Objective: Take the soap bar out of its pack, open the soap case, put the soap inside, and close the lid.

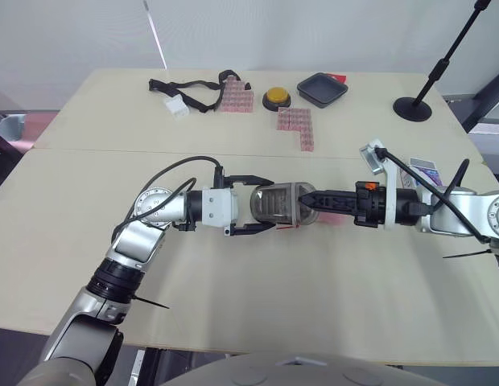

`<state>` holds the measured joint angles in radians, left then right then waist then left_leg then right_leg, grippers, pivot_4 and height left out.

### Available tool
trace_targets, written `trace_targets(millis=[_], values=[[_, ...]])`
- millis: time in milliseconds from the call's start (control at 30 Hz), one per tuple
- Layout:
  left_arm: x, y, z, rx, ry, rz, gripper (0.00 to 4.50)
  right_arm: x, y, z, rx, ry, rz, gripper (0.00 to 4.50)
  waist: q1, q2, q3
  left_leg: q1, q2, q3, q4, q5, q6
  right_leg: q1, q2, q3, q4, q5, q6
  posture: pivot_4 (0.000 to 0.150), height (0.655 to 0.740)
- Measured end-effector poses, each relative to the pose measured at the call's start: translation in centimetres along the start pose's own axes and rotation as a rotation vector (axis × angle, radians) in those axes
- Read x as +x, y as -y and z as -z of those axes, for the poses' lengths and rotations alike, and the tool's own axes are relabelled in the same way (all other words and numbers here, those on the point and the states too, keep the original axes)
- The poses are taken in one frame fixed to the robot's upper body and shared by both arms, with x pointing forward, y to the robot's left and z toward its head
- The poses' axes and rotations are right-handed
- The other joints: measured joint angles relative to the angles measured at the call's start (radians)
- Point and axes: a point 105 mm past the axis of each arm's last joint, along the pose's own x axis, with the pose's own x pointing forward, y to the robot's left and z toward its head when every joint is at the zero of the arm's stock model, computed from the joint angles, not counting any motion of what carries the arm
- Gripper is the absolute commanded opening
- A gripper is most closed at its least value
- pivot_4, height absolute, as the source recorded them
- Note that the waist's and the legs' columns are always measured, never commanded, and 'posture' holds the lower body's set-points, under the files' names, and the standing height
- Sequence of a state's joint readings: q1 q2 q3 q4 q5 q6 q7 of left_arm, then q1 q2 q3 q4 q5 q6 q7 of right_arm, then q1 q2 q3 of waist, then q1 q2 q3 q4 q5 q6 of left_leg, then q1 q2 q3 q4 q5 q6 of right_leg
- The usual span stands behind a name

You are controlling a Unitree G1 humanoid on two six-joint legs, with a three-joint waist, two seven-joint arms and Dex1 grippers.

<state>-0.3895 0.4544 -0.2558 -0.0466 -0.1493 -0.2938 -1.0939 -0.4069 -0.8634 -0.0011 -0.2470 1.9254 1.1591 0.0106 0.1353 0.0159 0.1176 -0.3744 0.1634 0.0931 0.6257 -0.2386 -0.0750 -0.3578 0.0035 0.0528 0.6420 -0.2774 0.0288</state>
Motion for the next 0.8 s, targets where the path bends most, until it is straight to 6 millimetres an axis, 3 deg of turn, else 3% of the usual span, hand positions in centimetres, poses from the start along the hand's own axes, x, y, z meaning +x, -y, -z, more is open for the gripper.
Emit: trace_targets(millis=[233, 367, 500, 800], values=[[-0.04, 0.07, 0.04, -0.005, 0.001, 0.007, 3.46, 0.01, -0.34, 0.29, -0.009, -0.019, -0.013, 4.5, 0.001, 0.0, 0.0, 0.0, 0.0, 0.0, 0.0, 0.0, 0.0, 0.0, 0.0, 0.0, 0.0, 0.0, 0.0, 0.15, 0.74], [-0.03, 0.03, 0.08, -0.008, 0.0, 0.006, 3.46, 0.0, -0.24, 0.51, -0.006, -0.029, -0.011, 3.49, 0.001, 0.0, 0.0, 0.0, 0.0, 0.0, 0.0, 0.0, 0.0, 0.0, 0.0, 0.0, 0.0, 0.0, 0.0, 0.15, 0.74], [-0.04, -0.01, 0.14, -0.011, -0.003, 0.005, 3.46, 0.04, -0.18, 0.69, 0.005, -0.032, -0.021, 2.08, 0.001, 0.0, 0.0, -0.001, 0.0, 0.0, 0.001, 0.0, 0.0, 0.0, 0.0, 0.0, 0.001, 0.0, 0.0, 0.15, 0.74], [-0.08, -0.13, 0.31, -0.025, -0.013, -0.002, 3.46, 0.25, 0.1, 0.55, 0.028, -0.006, -0.035, 2.03, 0.001, 0.0, 0.0, -0.001, 0.0, 0.0, 0.001, 0.0, 0.0, 0.0, 0.0, 0.0, 0.002, 0.0, 0.0, 0.15, 0.74]])
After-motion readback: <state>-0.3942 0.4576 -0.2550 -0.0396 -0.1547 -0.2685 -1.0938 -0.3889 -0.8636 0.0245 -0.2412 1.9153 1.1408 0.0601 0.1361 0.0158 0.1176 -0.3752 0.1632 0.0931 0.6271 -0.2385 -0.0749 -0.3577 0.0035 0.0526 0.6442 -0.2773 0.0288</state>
